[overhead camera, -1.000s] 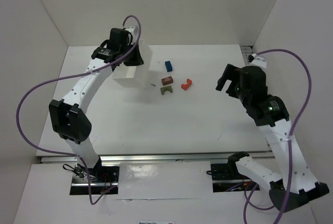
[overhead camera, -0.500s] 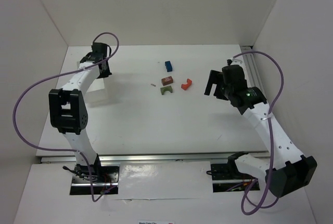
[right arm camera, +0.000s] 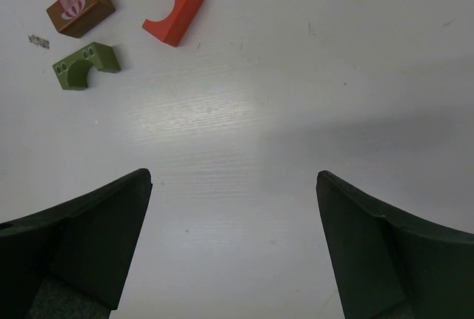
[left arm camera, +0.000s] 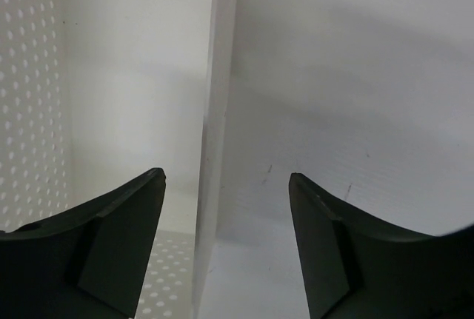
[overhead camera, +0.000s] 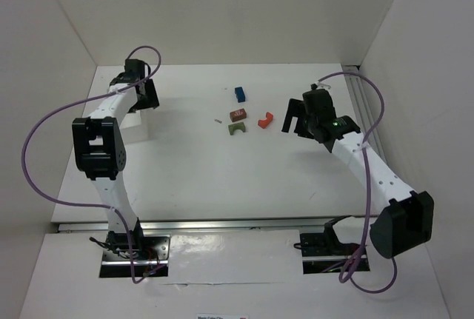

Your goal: Build the wood block tower

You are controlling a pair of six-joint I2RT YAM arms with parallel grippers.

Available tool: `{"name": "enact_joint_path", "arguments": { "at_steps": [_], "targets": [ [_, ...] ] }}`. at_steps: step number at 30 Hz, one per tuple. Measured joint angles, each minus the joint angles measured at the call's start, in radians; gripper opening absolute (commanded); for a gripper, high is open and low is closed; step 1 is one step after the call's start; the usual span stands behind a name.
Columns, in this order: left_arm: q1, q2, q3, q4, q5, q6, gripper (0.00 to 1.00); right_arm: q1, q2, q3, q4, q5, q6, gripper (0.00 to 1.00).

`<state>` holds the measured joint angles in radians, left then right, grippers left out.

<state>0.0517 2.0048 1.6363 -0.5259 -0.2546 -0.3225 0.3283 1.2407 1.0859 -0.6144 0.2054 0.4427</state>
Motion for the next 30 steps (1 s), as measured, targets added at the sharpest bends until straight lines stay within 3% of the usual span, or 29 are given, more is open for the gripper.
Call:
{"name": "enact_joint_path", "arguments": {
  "at_steps": [6,14,18,23,30],
  "targets": [
    [-0.066,-0.160,0.000,-0.064,-0.009,-0.007,0.84,0.083,0.200,0.079,0.062,-0.005,0.013,0.99],
    [-0.358,-0.529,-0.069,-0.074,0.030,-0.060,0.85,0.201,0.598,0.420,0.120,0.012,0.076,0.91],
    [-0.367,-0.607,-0.190,-0.097,0.041,-0.097,0.85,0.206,0.769,0.555,0.130,0.015,0.182,0.91],
    [-0.370,-0.659,-0.298,-0.159,0.034,-0.104,0.85,0.206,0.908,0.609,0.131,-0.008,0.300,0.91],
    [-0.374,-0.822,-0.327,-0.174,0.017,-0.103,0.85,0.207,1.073,0.802,0.125,-0.016,0.372,0.91]
  ]
}}
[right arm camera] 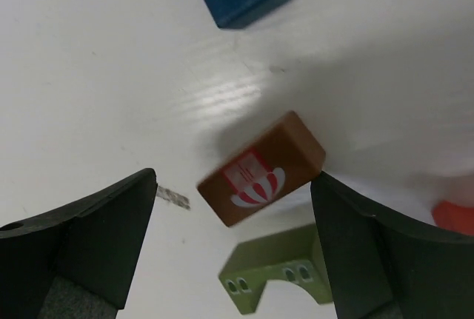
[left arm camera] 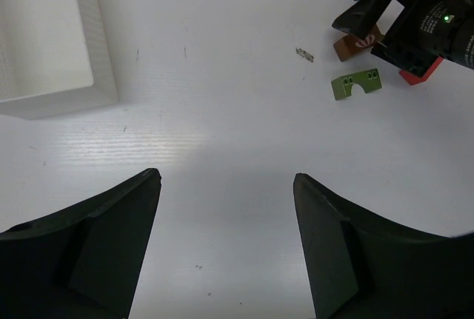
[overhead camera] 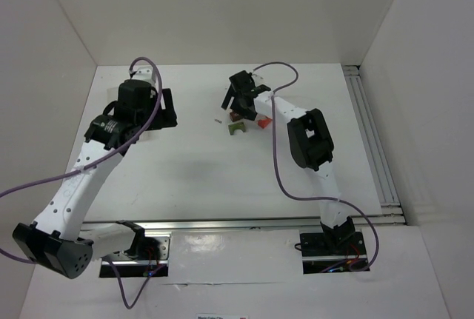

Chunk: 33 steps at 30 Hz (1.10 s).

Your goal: Build the wood block tower

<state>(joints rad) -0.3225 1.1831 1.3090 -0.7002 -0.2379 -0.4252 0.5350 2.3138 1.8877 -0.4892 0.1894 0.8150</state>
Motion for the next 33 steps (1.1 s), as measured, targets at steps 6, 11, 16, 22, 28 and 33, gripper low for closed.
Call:
{"name": "enact_joint_path", "arguments": {
  "at_steps": [6,11,16,22,28,33],
  "targets": [
    [0.023,-0.021,-0.001,0.000,0.001,0.005,0.85,0.004,0.125,0.208,-0.029,0.016,0.003,0.87],
    [0.046,-0.021,-0.004,-0.003,0.011,0.008,0.85,0.009,0.180,0.279,-0.066,0.048,-0.014,0.72],
    [0.050,-0.021,-0.019,-0.002,0.033,0.008,0.85,0.028,0.180,0.279,-0.104,0.100,-0.047,0.62],
    [0.053,-0.021,-0.038,0.000,0.056,0.008,0.85,0.060,0.180,0.279,-0.138,0.161,-0.121,0.62],
    [0.053,-0.018,-0.049,0.000,0.093,0.007,0.85,0.076,0.170,0.258,-0.146,0.198,-0.193,0.42],
    [0.058,0.005,-0.049,0.011,0.130,0.007,0.85,0.076,0.168,0.255,-0.147,0.200,-0.235,0.24]
  ]
}}
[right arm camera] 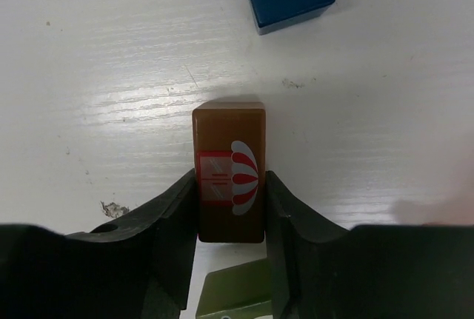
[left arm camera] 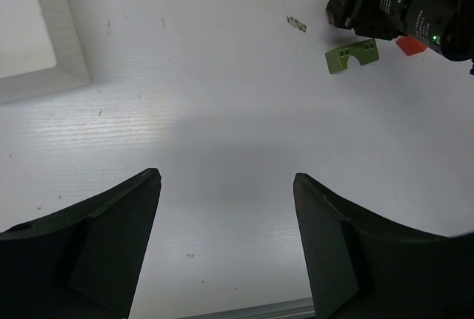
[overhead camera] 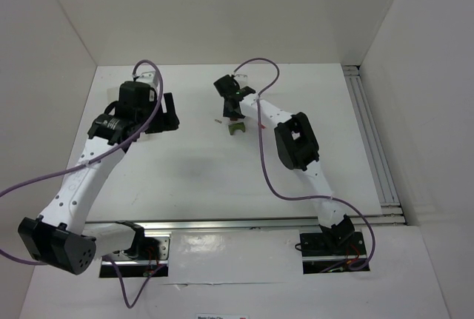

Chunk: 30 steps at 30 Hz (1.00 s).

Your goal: Build the wood block tower

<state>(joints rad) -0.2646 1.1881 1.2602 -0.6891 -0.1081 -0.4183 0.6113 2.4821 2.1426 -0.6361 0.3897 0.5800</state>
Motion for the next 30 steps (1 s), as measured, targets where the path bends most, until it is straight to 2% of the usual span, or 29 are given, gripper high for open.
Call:
{"name": "enact_joint_path", "arguments": {
  "at_steps": [3,7,13,16,19,25,30],
  "targets": [
    [0.014,0.032,0.006,0.004,0.027,0.000,0.86,0.000,-0.023,-0.036,0.018,-0.029,-0.047,0.22],
    [0.047,0.135,0.084,-0.007,0.113,-0.001,0.86,0.000,-0.175,-0.254,0.117,-0.135,-0.176,0.22],
    [0.090,0.293,0.219,0.005,0.369,-0.012,0.85,0.000,-0.658,-0.705,0.309,-0.360,-0.356,0.25],
    [0.099,0.360,0.258,0.022,0.526,-0.034,0.84,0.000,-0.881,-0.830,0.385,-0.441,-0.404,0.25],
    [0.093,0.414,0.260,0.057,0.666,-0.063,0.84,0.007,-1.020,-0.916,0.430,-0.484,-0.433,0.25],
    [0.047,0.459,0.212,0.188,0.914,-0.166,0.85,0.063,-1.078,-1.014,0.401,-0.528,-0.455,0.25],
    [0.008,0.472,0.183,0.266,1.012,-0.220,0.85,0.089,-1.081,-1.023,0.357,-0.533,-0.468,0.25]
  ]
}}
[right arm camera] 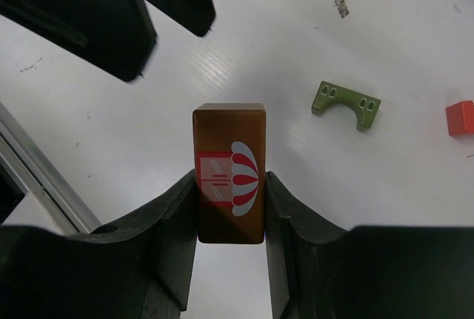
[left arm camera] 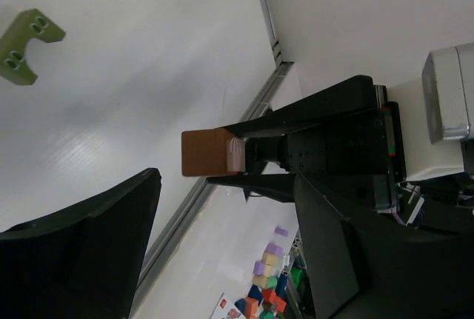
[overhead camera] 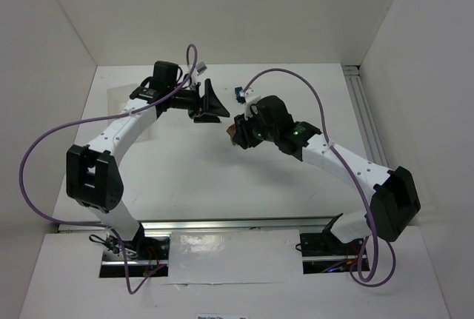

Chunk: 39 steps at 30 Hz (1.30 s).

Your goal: Build the wood block tower

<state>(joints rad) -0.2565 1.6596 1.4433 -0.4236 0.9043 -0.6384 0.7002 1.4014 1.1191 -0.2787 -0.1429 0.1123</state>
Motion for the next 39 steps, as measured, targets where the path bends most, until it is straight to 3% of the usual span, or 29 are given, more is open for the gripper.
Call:
{"name": "enact_joint_path", "arguments": {
  "at_steps": [11,15,18,24,26,28,30,31,32,33,35,39],
  "targets": [
    [-0.060,0.067,-0.017,0.029,0.031,-0.026,0.75,0.013,-0.047,0.000,-0.008,0.004,-0.013,0.25],
    [-0.076,0.067,-0.017,0.047,0.035,-0.044,0.66,0.020,-0.055,0.000,-0.014,0.006,-0.017,0.25],
    [-0.095,0.072,-0.018,0.061,0.046,-0.051,0.64,0.021,-0.056,0.000,-0.024,0.009,-0.022,0.25],
    [-0.119,0.078,-0.035,0.084,0.058,-0.051,0.46,0.022,-0.059,0.000,-0.047,0.024,-0.025,0.25],
    [-0.119,0.079,-0.042,0.089,0.062,-0.064,0.45,0.023,-0.060,0.000,-0.053,0.028,-0.025,0.25],
    [-0.120,0.079,-0.046,0.091,0.065,-0.071,0.33,0.024,-0.060,0.000,-0.058,0.030,-0.028,0.25],
    [-0.120,0.079,-0.049,0.093,0.066,-0.072,0.18,0.024,-0.060,0.000,-0.060,0.031,-0.029,0.36],
    [-0.120,0.079,-0.050,0.093,0.067,-0.073,0.11,0.024,-0.060,0.000,-0.060,0.032,-0.029,0.62],
    [-0.120,0.079,-0.050,0.094,0.067,-0.072,0.01,0.024,-0.060,0.000,-0.062,0.036,-0.026,0.76],
    [-0.121,0.079,-0.050,0.092,0.066,-0.071,0.00,0.024,-0.060,0.000,-0.061,0.047,-0.025,0.88],
    [-0.121,0.079,-0.050,0.077,0.049,-0.062,0.00,0.024,-0.060,0.000,-0.065,0.072,-0.027,0.97],
    [-0.122,0.079,-0.004,-0.034,-0.083,-0.012,0.00,0.024,-0.089,0.000,-0.109,0.148,-0.006,0.97]
  ]
}}
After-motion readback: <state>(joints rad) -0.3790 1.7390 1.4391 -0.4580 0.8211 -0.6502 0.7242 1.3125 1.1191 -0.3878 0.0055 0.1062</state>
